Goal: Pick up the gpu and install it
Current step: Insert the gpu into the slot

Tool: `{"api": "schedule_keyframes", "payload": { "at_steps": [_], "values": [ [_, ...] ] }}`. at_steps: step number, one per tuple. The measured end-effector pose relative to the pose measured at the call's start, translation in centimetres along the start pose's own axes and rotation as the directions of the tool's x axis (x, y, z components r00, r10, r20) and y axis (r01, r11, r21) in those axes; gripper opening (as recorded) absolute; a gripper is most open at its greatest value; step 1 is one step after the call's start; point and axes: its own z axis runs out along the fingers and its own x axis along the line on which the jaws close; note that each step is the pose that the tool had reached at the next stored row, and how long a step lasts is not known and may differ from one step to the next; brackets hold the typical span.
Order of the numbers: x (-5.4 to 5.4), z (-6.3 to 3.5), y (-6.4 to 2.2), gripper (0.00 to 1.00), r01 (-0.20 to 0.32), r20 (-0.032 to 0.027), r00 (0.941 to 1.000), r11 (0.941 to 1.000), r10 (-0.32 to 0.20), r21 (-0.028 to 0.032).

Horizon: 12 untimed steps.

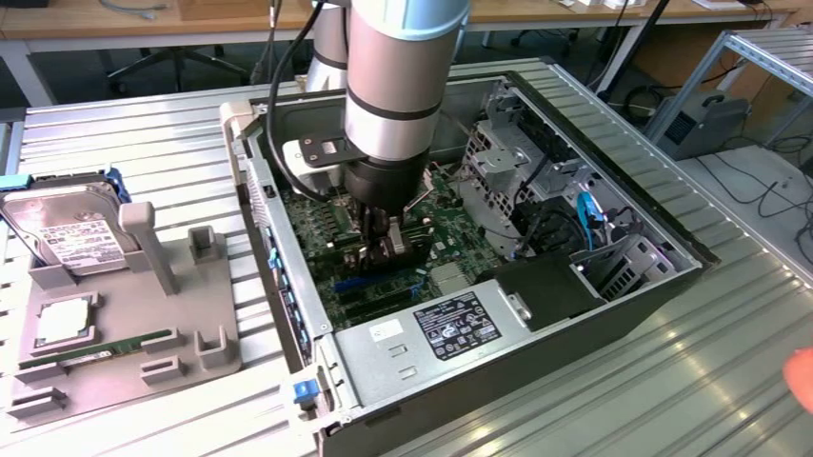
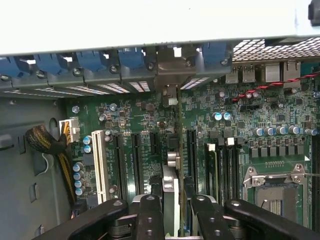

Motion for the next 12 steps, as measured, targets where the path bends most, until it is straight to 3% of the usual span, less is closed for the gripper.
{"api": "schedule_keyframes", "payload": {
  "at_steps": [5, 12],
  "values": [
    [0.00, 0.03, 0.00, 0.27, 0.000, -0.0011, 1.0000, 0.9998, 0.000, -0.0181],
    [0.00, 0.04, 0.01, 0.27, 0.000, -0.0011, 1.0000, 0.9998, 0.000, -0.0183]
  ]
}}
